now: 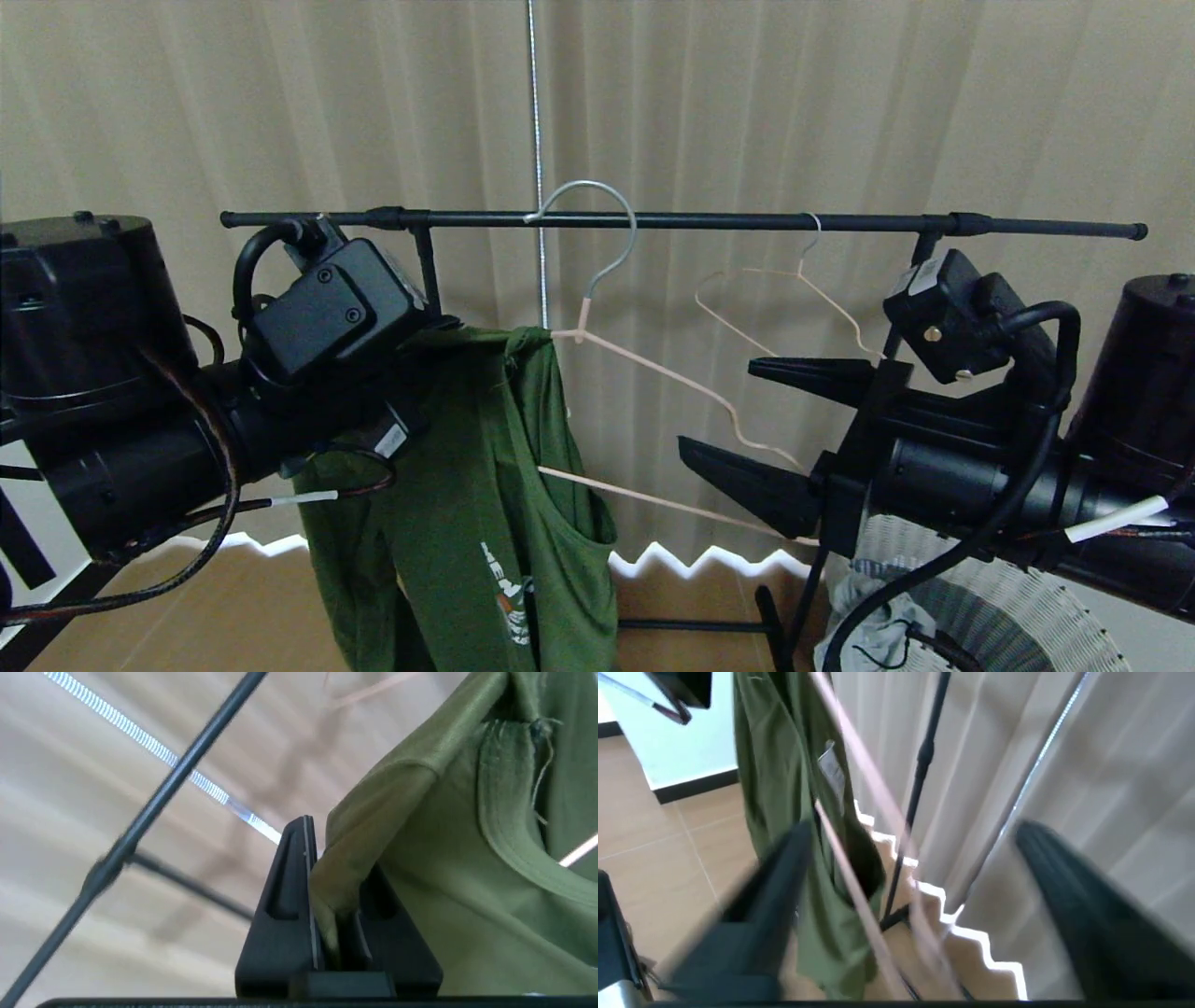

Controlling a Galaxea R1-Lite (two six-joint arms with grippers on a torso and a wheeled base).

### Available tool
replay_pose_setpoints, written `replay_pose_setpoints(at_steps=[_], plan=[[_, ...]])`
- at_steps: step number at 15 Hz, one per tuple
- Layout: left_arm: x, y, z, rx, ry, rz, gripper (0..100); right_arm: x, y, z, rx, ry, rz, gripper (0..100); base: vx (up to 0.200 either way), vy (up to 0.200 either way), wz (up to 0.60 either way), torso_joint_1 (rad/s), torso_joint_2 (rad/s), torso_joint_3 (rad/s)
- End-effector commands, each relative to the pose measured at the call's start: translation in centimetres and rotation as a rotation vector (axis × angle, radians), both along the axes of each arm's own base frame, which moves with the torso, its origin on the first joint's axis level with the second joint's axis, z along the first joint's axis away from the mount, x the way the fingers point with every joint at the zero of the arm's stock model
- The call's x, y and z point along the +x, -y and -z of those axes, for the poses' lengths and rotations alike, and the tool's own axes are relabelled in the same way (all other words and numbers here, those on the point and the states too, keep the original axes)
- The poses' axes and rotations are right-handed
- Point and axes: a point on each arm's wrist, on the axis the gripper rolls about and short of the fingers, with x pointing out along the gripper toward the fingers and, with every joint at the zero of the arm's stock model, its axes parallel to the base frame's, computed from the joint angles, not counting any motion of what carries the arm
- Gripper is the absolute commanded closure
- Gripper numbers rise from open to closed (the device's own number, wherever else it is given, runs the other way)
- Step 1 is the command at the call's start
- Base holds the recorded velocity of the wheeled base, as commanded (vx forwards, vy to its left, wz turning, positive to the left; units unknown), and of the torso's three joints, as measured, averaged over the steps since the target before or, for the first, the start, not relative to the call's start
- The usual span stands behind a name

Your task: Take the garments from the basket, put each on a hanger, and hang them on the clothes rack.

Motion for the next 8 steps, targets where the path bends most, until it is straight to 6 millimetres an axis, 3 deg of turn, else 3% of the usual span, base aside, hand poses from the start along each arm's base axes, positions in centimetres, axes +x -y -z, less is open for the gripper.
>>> replay_pose_setpoints(at_steps=[1, 4, 8], plan=[[0.4, -0.9, 0.0, 0.000, 0.001, -0.041, 100, -0.6, 1.2, 0.0, 0.001, 0.006, 0.021, 0, 0.000, 0.000, 0.00, 0.000, 0.00, 0.000], [1.0, -1.9, 0.0, 0.003, 0.002, -0.158, 100, -1.2, 3.1, 1.1, -0.021, -0.020, 0.068, 0, 0.000, 0.000, 0.00, 0.000, 0.00, 0.000], [1.9, -1.3, -0.9, -0.091, 0.059, -0.187, 100, -1.4, 3.5, 3.5, -0.077, -0.091, 0.076, 0, 0.000, 0.000, 0.00, 0.000, 0.00, 0.000]])
